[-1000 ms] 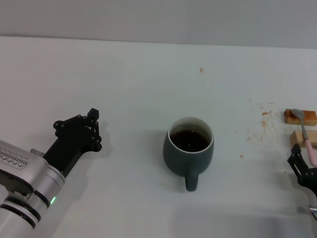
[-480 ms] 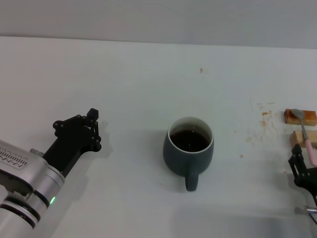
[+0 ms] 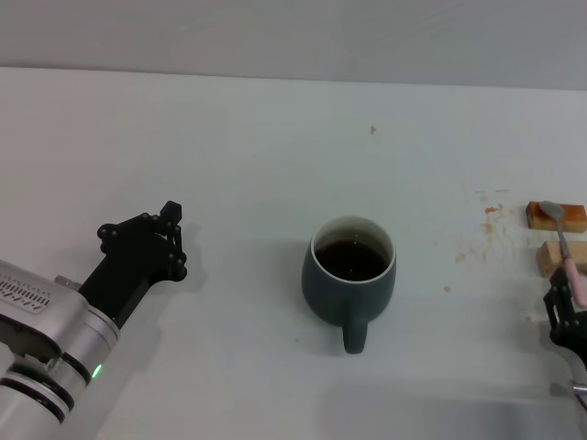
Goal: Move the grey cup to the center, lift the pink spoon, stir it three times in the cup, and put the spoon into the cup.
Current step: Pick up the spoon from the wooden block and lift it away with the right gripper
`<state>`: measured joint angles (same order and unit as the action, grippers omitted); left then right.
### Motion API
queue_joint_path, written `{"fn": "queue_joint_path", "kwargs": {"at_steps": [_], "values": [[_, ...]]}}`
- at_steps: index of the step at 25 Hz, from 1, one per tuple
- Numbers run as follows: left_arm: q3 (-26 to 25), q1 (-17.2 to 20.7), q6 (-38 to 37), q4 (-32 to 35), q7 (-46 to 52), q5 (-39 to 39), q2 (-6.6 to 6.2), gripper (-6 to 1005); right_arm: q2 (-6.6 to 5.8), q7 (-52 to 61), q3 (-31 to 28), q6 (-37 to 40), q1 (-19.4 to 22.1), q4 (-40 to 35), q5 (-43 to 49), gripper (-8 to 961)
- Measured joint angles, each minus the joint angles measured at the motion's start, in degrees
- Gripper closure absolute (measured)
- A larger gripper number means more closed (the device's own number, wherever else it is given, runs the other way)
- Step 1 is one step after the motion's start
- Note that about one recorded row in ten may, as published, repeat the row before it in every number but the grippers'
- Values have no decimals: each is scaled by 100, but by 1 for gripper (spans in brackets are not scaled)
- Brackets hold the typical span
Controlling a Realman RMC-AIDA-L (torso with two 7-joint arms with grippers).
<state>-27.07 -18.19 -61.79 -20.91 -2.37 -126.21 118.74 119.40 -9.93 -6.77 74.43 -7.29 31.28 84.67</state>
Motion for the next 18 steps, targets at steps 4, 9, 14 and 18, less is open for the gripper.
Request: {"fn": "queue_joint_path", "kwargs": {"at_steps": [4, 9, 14, 18], "values": [[0, 0, 0, 0, 0, 0, 0, 1001, 2, 0, 33, 1, -14, 0, -4, 475], [0, 0, 0, 7, 0, 0, 0, 1001, 4, 0, 21, 2, -26, -2, -7, 512], [0, 0, 0, 9, -5, 0, 0, 1001, 4, 0, 3, 2, -15, -4, -11, 525], [0, 0, 3, 9, -7, 0, 0, 1001, 4, 0, 46, 2, -24, -3, -12, 552]]}}
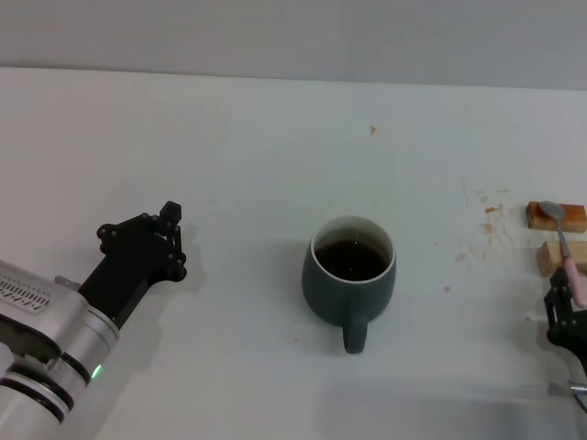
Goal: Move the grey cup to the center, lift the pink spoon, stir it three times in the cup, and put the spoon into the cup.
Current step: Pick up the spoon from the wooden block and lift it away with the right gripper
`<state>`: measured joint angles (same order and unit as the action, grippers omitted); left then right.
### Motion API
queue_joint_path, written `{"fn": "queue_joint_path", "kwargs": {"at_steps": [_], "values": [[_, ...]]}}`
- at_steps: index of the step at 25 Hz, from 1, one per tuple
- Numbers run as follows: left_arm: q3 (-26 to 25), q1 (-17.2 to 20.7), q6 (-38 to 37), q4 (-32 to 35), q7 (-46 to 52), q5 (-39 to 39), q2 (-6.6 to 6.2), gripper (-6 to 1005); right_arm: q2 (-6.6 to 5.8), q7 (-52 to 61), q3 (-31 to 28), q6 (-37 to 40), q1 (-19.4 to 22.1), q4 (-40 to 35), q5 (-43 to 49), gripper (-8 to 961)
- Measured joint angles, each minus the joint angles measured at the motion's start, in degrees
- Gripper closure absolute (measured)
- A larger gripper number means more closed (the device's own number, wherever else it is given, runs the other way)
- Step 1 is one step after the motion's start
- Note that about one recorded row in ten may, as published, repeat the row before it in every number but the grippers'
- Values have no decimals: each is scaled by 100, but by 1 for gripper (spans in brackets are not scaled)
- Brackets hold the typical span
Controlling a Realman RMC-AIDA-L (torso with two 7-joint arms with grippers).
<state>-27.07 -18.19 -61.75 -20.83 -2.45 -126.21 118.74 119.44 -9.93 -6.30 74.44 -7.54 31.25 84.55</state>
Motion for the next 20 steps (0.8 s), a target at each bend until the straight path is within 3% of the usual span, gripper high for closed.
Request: {"fn": "queue_joint_path", "kwargs": {"at_steps": [5, 11, 20], "values": [[0, 0, 1, 0, -1, 0, 0, 1001, -5, 0, 11, 0, -9, -5, 0, 612], [0, 0, 1, 0, -2, 0, 0, 1001, -8, 0, 9, -33, -12, -6, 0, 614], [0, 0, 17, 25, -2, 0, 0, 1001, 9, 0, -28, -18, 26, -59, -1, 747]]}}
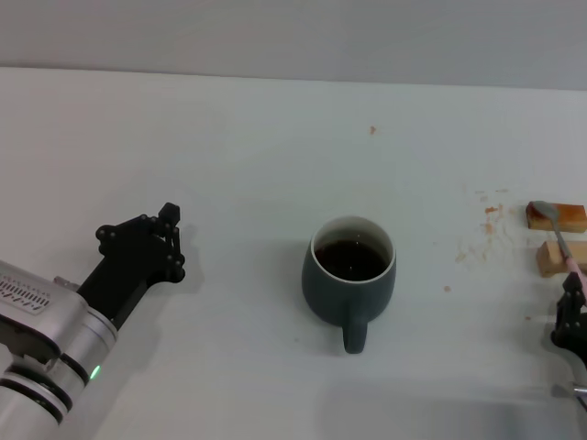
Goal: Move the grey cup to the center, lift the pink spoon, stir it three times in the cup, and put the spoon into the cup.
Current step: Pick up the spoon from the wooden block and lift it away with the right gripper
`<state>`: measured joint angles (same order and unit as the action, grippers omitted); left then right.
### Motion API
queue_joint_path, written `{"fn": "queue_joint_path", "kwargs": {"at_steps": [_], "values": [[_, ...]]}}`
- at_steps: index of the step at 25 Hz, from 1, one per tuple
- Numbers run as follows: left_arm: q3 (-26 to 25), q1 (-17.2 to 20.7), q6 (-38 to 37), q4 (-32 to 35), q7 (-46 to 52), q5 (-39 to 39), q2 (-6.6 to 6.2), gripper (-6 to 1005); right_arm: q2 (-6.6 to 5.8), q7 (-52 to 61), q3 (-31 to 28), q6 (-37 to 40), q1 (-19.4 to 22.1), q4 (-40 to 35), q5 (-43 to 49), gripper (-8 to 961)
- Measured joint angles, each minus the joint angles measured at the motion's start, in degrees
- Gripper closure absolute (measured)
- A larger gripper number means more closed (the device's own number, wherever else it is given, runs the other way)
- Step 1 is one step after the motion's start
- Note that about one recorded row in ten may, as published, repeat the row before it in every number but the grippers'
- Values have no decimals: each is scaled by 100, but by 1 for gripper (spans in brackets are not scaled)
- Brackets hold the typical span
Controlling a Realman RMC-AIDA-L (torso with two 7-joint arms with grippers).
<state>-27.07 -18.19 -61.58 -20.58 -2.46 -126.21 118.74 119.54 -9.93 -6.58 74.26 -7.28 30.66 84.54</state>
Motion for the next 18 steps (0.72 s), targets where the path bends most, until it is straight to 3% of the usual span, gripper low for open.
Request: {"fn": "queue_joint_path", "kwargs": {"at_steps": [8, 18], "values": [[0, -9, 2, 48, 0, 0, 0, 1001, 3, -42, -29, -6, -11, -50, -3, 885], [0, -13, 29, 45, 0, 0, 9, 1001, -87, -1127, -119, 53, -30, 442, -121, 885]]}}
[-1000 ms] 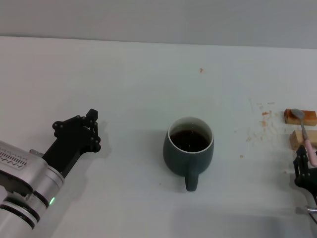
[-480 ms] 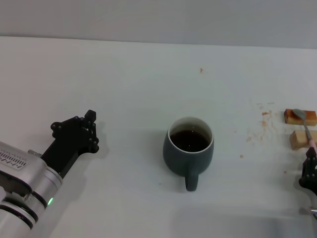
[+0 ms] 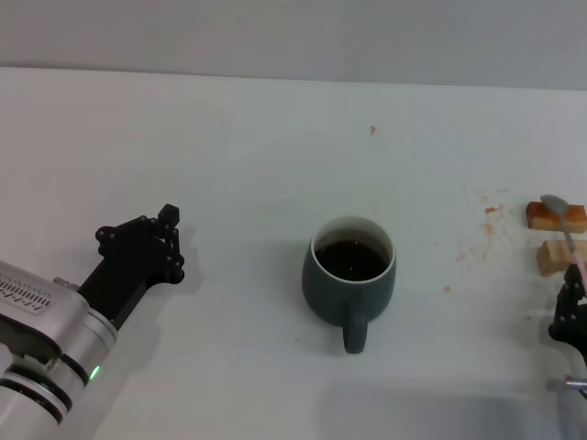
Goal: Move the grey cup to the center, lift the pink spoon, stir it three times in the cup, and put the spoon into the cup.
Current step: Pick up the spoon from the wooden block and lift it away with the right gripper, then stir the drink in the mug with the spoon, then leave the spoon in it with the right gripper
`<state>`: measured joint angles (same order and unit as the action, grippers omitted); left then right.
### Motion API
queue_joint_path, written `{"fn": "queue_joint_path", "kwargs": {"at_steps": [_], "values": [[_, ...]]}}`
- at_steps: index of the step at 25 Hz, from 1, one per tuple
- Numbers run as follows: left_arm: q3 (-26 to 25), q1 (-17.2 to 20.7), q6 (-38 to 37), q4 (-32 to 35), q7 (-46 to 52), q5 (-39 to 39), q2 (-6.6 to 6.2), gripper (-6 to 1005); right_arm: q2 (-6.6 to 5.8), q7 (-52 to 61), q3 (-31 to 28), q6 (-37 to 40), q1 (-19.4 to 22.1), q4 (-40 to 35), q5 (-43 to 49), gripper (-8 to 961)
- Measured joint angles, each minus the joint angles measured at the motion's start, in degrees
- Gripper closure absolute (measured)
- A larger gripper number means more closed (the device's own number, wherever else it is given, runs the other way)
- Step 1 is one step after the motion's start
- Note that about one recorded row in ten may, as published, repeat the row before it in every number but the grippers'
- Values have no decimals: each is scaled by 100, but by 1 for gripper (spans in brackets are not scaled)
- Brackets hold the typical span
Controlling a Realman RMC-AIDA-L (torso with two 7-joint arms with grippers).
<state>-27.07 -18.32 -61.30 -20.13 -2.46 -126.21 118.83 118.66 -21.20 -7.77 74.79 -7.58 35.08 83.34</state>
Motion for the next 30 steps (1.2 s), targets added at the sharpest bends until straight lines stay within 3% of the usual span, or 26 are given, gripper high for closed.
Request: {"fn": "queue_joint_path", "kwargs": {"at_steps": [5, 9, 13, 20, 23, 26, 30], "values": [[0, -4, 4, 0, 0, 0, 0, 1001, -123, -785, -187, -23, 23, 532, -40, 885], [0, 5, 12, 3, 0, 0, -1, 1001, -391, -1077, -210, 3, 34, 1114, -43, 885], [0, 9, 13, 10, 0, 0, 0, 1001, -888, -1753, -387, -110, 63, 2210, -203, 885], [0, -6, 13, 49, 1, 0, 1, 1001, -2038, -3183, -729, -693, -131, 4481, -1273, 886], [0, -24, 13, 71, 23, 0, 7, 1001, -2379, -4456, -1284, -1170, -155, 5339, -2114, 886], [-6, -26, 13, 85, 25, 3, 8, 1001, -2431, -6276, -2109, -1534, 4, 6123, -2848, 886], [-60, -48, 69, 113, 15, 9, 8, 1001, -2320, -8230, -3449, -2493, 291, 6739, -3800, 886]]}}
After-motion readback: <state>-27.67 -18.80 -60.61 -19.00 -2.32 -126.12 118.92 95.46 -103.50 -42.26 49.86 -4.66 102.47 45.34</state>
